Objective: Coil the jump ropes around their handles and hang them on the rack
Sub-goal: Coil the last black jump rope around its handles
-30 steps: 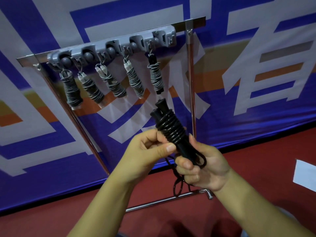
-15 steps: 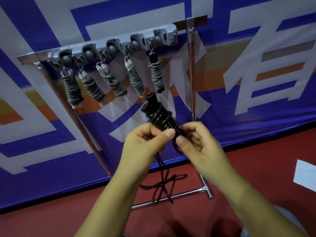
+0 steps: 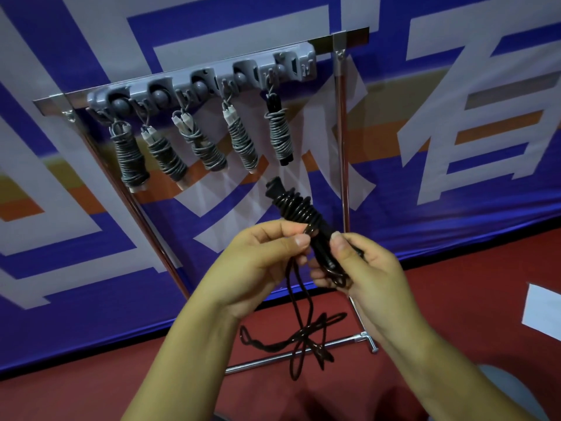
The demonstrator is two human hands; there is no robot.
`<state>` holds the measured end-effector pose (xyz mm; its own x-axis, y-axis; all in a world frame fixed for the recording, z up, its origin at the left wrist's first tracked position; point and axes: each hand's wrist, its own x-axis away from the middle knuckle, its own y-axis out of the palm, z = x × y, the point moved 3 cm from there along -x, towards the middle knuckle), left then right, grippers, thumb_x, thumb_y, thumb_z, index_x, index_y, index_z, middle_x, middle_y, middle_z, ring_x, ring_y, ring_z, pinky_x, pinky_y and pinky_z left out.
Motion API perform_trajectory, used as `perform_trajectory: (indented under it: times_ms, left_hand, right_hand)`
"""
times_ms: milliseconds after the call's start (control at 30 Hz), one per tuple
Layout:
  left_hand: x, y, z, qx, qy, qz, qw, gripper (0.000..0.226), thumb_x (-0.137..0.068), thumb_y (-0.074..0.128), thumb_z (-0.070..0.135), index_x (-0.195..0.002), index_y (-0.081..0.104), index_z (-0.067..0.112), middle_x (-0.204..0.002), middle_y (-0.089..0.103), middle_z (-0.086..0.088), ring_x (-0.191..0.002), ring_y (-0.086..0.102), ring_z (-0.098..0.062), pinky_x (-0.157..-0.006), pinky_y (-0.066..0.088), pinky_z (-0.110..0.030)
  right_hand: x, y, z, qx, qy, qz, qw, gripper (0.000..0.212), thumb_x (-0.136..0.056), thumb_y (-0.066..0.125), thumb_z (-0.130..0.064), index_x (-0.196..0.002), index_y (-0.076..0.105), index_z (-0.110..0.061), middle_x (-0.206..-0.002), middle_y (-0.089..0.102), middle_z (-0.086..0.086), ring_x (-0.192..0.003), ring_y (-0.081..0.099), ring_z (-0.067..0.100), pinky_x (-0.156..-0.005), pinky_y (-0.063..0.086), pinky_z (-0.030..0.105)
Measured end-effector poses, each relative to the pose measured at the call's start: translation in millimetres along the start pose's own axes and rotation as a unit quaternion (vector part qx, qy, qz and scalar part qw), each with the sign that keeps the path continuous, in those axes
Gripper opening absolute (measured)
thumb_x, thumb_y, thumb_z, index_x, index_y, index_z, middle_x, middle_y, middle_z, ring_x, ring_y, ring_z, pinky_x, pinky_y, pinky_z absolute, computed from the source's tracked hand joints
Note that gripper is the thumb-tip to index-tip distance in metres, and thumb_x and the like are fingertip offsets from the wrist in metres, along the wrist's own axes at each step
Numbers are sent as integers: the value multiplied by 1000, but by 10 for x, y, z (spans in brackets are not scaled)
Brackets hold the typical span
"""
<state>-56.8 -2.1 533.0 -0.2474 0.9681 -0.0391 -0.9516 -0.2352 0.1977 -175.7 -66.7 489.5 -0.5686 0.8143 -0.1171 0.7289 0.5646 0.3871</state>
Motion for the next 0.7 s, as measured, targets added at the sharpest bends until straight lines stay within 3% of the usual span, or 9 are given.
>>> perform_trajectory:
  times_ms: [167,233,333,433,700]
  left_hand:
    - [15,-4,19,-33,-37,-27,998,18,-74,58,6,-63,71,11,-65,66,-2,-61,61,-8,-61,50,-17]
    - [13,-31,30,-58,-32,-11,998,6,-75,65,5,-69,65,6,-66,66,-7,-64,64,-13,-63,52,-20]
    - [17,-67,63,-105,-8,10,994,12,-76,66,8,-79,57,3,-66,66,-7,-64,65,-16,-64,54,-22]
    - [5,-94,74,-131,15,26,991,14,-76,73,8,-78,60,7,-64,61,-1,-58,58,-11,-58,48,-19]
    - [-42,-70,-31,-28,9,15,999,12,-70,65,6,-60,66,11,-62,59,-5,-52,53,-8,-52,45,-17]
  right_hand:
    - [2,-3,-54,2,-11,24,1000,29,-77,58,-33,-90,70,-9,-76,71,17,-67,68,24,-61,55,27]
    - [11,-8,-87,-5,-3,21,1000,30,-76,59,-33,-90,69,-8,-74,71,17,-65,67,24,-59,55,27]
    - [36,1,-121,-36,22,12,999,29,-75,57,-33,-85,68,-8,-66,68,13,-57,65,17,-54,54,23]
    - [46,19,-142,-73,51,0,996,32,-76,56,-34,-84,67,-6,-65,68,14,-54,63,15,-50,52,21]
    - [54,41,-142,-160,121,-23,979,39,-76,57,-33,-94,67,0,-67,67,15,-53,62,13,-48,50,21]
